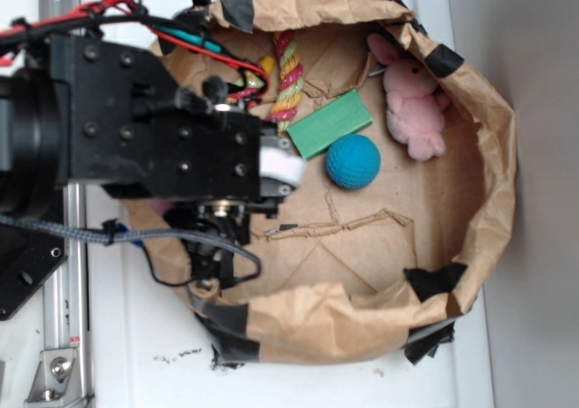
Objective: Grab the black box.
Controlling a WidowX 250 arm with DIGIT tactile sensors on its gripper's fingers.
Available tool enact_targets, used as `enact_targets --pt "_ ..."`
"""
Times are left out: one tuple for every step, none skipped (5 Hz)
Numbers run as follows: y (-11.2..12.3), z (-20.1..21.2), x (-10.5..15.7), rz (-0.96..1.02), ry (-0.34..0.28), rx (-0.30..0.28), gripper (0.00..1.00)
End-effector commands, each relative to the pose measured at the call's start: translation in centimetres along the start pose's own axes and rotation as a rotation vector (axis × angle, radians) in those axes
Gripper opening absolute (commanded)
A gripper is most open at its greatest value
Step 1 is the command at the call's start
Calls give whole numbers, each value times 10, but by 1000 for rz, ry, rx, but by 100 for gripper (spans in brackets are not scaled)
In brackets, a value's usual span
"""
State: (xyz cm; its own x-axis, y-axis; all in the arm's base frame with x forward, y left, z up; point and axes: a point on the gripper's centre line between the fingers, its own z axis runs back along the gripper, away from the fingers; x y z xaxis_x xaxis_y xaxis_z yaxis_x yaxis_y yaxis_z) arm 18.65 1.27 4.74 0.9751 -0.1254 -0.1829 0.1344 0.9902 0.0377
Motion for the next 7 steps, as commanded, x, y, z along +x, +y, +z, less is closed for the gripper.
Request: enact_targets --pt "8 -24 -14 23 87 11 51" --pt "12 -10 -6 69 36 28 0" --pt "25 38 3 118 -86 17 0" --pt "38 76 9 149 -171 -6 0" --pt "42 108 10 132 -256 15 0" --pt "41 134 10 116 -306 6 0" --pt "34 137 6 101 -305 8 0"
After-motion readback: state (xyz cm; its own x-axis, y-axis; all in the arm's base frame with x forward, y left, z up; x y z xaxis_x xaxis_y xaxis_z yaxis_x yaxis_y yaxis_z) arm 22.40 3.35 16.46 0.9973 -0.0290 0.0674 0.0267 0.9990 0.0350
